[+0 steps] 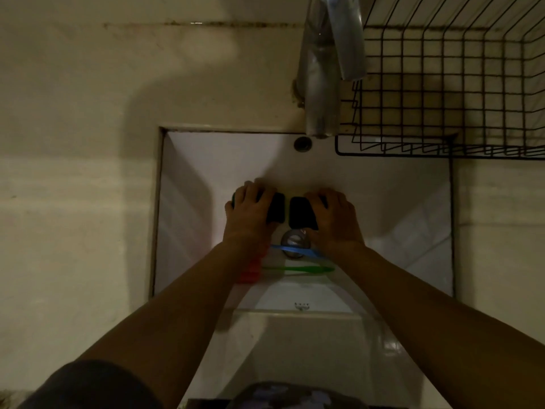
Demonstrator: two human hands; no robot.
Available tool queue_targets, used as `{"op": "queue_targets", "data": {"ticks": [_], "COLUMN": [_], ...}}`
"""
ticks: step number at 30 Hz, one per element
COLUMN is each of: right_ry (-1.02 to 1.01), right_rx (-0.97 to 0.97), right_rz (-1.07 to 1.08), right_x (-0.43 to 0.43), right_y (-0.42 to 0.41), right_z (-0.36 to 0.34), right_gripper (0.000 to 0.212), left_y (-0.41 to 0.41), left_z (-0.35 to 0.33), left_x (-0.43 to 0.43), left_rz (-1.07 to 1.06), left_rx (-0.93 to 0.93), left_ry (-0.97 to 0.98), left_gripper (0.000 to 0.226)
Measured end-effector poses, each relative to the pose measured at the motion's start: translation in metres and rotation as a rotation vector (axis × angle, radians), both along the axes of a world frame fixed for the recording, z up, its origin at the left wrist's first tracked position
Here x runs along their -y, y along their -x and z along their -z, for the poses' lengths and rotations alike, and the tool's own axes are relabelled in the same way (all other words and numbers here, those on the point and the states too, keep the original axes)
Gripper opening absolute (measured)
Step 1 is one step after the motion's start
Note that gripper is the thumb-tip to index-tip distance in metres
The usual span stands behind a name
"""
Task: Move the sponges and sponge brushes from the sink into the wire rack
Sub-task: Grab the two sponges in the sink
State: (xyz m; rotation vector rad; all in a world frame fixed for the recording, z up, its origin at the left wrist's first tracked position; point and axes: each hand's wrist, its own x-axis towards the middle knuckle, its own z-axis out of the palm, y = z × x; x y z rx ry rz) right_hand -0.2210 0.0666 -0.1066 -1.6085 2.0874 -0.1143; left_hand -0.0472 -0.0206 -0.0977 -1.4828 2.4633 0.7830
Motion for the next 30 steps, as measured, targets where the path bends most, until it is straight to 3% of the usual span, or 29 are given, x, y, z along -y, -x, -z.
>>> {"op": "queue_targets", "data": {"ticks": [7, 15, 30], "right_ry": [0.041, 0.163, 0.333], "right_rx": [-0.012, -0.059, -0.149], "right_rz": [0.008, 0.054, 0.065], "right_x": [-0.006, -0.018, -0.036], "right_y": [0.0, -0.003, -0.012], "right_z": [-0.031, -0.09, -0.178], "right_gripper": [0.075, 0.076, 0.073], "left_y": [0.003, 0.003, -0.011], "left_z": [-0.03, -0.081, -0.17], "left_x": [-0.001, 0.0, 0.0], "left_rz": [0.02, 0.098, 0.312], "left_rx": [0.022, -0.088, -0.182], "left_ry": [0.006, 0.06, 0.301], "left_gripper": [0.069, 0.064, 0.071]}}
